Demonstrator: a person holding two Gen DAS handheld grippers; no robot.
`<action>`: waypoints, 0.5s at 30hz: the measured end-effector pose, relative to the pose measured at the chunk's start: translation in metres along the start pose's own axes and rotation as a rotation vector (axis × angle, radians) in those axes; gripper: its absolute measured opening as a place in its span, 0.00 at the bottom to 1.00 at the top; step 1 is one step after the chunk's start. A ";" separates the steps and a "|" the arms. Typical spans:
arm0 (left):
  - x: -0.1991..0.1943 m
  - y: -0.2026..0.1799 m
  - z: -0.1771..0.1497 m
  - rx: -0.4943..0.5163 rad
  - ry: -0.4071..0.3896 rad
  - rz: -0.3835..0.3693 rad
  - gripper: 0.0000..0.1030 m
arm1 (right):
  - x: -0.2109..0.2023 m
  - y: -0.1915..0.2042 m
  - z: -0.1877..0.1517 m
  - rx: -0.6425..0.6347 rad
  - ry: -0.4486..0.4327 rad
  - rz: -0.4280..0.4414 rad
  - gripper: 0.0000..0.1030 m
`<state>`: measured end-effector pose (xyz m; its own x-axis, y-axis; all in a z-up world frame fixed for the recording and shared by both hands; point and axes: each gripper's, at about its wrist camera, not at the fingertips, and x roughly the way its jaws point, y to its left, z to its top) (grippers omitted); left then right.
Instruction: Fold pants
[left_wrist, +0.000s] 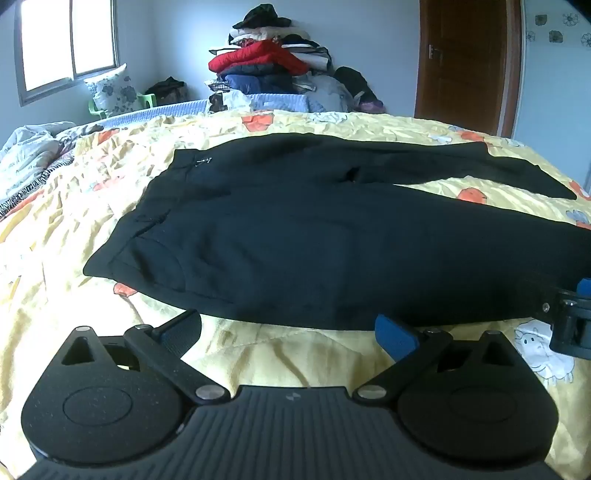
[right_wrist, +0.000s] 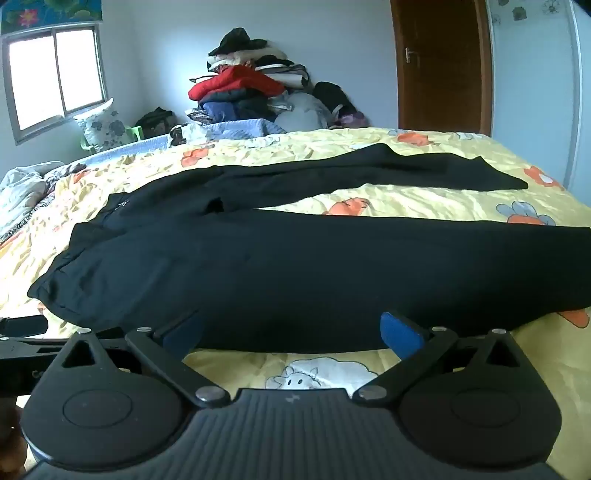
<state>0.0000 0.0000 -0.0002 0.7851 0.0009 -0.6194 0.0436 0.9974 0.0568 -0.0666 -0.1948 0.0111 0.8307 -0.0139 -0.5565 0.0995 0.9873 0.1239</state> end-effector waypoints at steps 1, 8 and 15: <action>0.000 0.000 0.000 -0.001 0.003 -0.003 0.99 | -0.001 0.001 0.001 -0.005 -0.008 -0.006 1.00; 0.000 0.001 0.002 0.013 -0.019 0.008 0.99 | -0.004 0.004 0.001 -0.022 -0.012 0.014 1.00; 0.021 0.012 -0.010 -0.001 -0.062 0.064 1.00 | 0.002 0.003 -0.006 -0.035 -0.028 0.013 1.00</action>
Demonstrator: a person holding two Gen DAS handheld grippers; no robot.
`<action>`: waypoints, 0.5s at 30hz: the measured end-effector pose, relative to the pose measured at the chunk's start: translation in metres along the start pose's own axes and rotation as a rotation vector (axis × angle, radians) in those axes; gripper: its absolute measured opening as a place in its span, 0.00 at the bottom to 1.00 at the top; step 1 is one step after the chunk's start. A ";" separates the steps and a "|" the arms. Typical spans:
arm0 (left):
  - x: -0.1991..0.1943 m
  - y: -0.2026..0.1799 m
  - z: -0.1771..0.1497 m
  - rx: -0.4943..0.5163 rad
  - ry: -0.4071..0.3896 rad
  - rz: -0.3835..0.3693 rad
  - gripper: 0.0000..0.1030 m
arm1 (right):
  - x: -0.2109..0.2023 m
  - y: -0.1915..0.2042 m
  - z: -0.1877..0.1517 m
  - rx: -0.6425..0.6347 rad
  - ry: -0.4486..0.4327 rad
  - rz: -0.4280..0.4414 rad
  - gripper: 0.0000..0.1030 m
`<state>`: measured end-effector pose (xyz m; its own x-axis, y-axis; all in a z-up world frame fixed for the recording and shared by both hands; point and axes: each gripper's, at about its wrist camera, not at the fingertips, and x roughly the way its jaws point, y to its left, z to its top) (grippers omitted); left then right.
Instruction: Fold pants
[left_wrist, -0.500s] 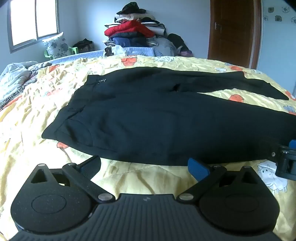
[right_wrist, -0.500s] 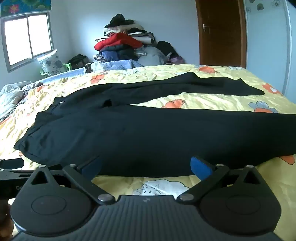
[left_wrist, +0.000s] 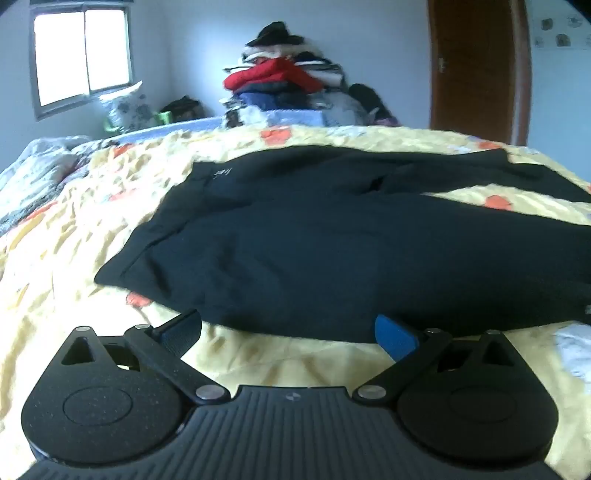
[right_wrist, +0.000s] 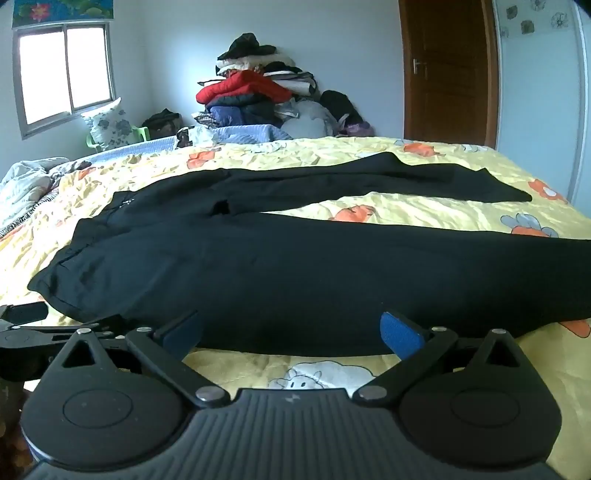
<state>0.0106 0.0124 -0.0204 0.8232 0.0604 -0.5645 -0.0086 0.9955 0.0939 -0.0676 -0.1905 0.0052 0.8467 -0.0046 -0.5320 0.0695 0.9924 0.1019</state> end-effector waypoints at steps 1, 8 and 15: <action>0.003 0.002 -0.002 -0.011 0.005 -0.015 1.00 | 0.001 0.000 -0.002 -0.006 -0.001 -0.006 1.00; 0.012 0.008 -0.004 -0.047 0.051 -0.052 1.00 | 0.014 -0.006 -0.017 0.002 0.036 -0.002 1.00; 0.012 0.009 -0.006 -0.066 0.063 -0.060 1.00 | 0.023 -0.013 -0.025 0.043 0.067 0.004 1.00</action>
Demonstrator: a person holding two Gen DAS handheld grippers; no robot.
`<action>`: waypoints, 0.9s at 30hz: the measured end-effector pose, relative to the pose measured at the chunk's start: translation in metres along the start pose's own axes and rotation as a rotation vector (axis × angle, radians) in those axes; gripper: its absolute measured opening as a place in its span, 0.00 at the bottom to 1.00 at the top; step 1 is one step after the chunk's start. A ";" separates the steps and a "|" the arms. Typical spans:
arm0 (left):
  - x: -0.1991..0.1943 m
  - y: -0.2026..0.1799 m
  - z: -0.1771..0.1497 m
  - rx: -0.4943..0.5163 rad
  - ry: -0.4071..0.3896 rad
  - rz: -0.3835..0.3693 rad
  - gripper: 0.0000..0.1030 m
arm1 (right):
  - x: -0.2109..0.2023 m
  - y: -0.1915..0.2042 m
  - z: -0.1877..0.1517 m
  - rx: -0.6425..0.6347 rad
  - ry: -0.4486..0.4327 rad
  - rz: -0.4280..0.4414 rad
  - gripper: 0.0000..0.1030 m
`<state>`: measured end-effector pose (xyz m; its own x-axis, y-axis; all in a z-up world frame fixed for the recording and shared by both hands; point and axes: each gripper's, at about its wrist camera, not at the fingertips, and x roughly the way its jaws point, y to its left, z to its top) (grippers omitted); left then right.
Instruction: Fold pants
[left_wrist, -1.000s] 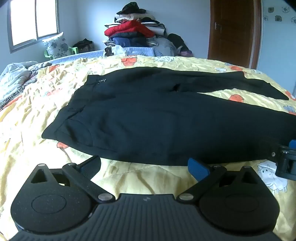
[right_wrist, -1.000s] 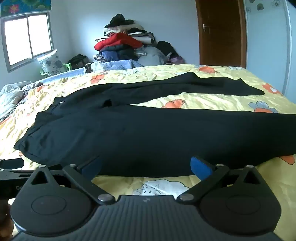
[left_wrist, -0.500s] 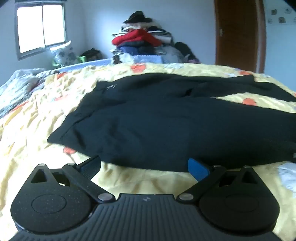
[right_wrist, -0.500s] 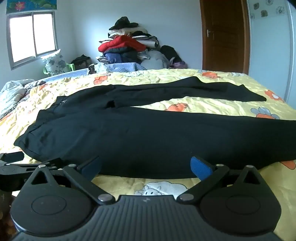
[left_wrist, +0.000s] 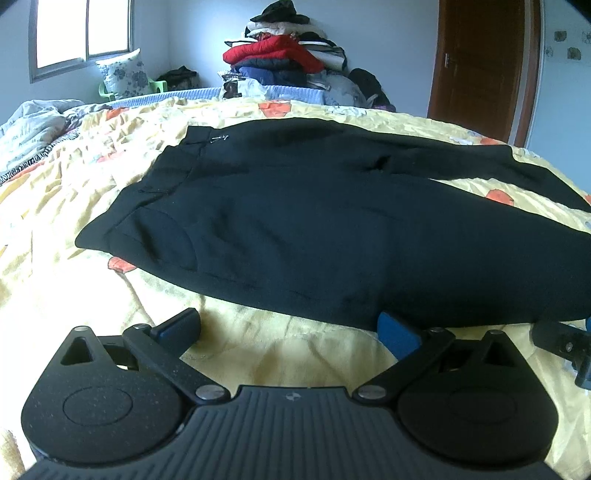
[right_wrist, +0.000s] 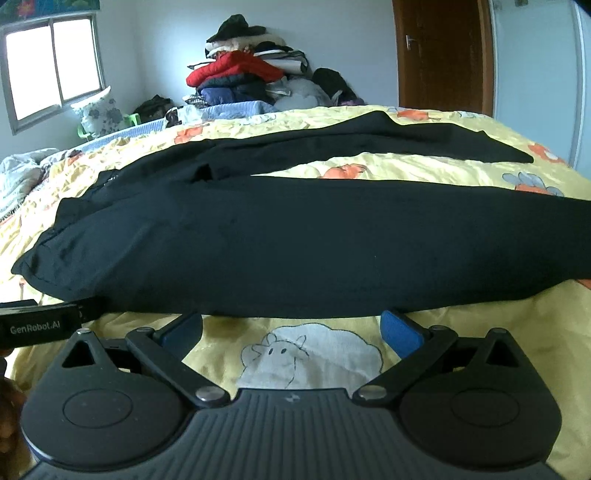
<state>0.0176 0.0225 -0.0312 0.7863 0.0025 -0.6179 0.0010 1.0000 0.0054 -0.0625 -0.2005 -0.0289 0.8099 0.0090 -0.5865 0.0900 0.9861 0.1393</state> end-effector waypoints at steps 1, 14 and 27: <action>0.000 0.000 0.000 -0.002 0.000 -0.001 1.00 | 0.000 0.001 0.000 -0.003 0.000 -0.002 1.00; 0.000 0.001 0.000 -0.004 0.000 -0.002 1.00 | 0.007 0.015 -0.001 -0.101 0.036 -0.060 1.00; 0.000 0.001 0.000 -0.005 0.000 -0.003 1.00 | 0.007 0.015 -0.002 -0.106 0.036 -0.056 1.00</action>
